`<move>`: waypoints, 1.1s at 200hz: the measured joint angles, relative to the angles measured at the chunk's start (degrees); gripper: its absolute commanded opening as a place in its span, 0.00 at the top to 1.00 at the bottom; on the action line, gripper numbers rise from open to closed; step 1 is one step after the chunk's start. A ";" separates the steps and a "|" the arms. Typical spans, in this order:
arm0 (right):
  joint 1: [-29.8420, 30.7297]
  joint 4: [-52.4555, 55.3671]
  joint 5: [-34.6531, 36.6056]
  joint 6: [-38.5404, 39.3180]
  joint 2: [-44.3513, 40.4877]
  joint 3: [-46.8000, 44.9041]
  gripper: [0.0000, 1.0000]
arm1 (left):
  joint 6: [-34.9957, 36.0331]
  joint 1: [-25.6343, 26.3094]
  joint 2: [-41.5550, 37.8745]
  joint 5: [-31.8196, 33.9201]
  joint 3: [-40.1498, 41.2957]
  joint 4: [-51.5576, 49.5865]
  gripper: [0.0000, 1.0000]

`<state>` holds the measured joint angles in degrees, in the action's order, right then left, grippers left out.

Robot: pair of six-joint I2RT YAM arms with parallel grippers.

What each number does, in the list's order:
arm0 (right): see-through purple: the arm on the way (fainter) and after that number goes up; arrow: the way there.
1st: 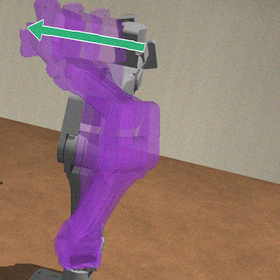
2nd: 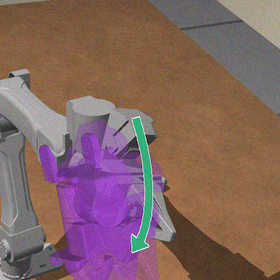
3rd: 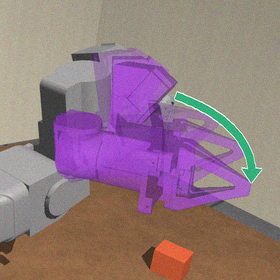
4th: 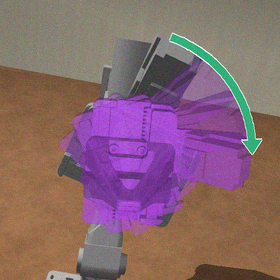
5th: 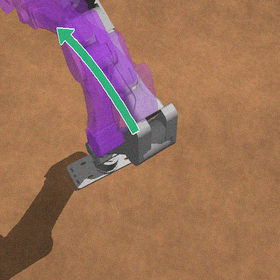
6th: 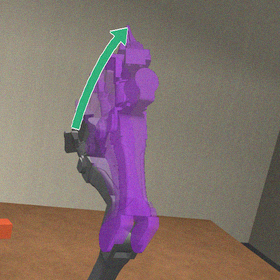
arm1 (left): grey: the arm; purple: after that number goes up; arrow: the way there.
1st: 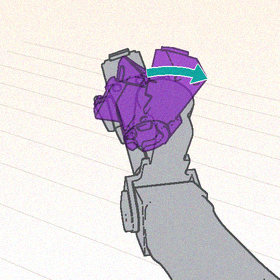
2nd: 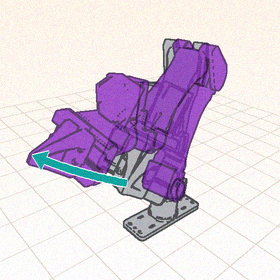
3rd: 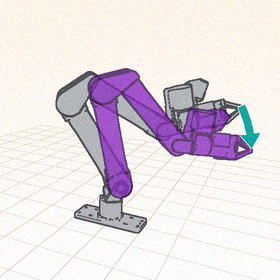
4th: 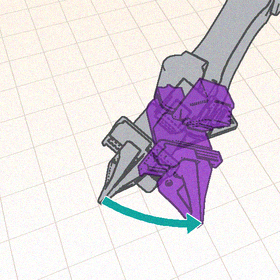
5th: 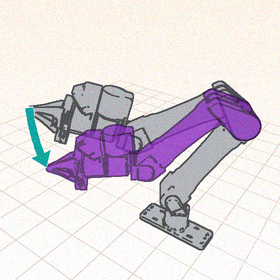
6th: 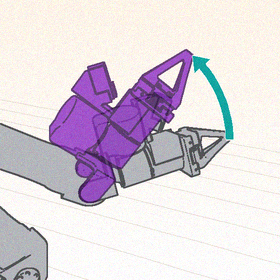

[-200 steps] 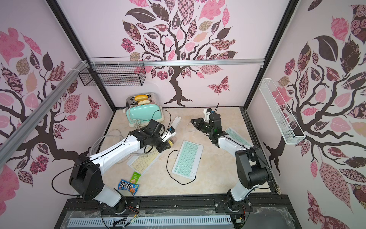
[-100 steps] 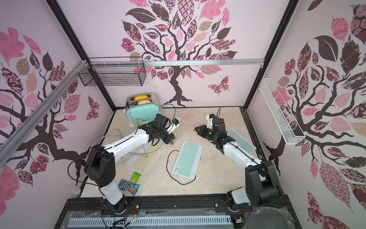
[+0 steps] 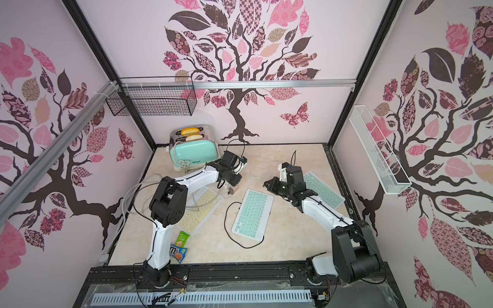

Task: Unplug the wireless keyboard
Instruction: Place the plug at the center of the board.

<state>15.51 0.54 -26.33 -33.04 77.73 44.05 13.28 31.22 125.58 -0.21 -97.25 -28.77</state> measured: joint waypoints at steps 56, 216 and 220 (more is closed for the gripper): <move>0.00 1.90 0.07 0.81 -0.76 -2.34 1.00 | 0.07 0.66 7.93 -0.07 -8.90 -0.90 1.00; -0.02 8.48 6.91 4.02 -6.67 -3.63 1.00 | -1.90 2.58 11.78 -2.19 -18.84 -5.09 0.44; -0.02 8.48 6.93 4.07 -6.64 -3.63 1.00 | -1.95 2.58 11.34 -2.40 -18.60 -5.07 0.44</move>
<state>15.49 9.02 -19.40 -28.97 71.09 40.42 11.33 33.80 136.92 -2.61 -115.85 -33.85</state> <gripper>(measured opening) 0.070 0.562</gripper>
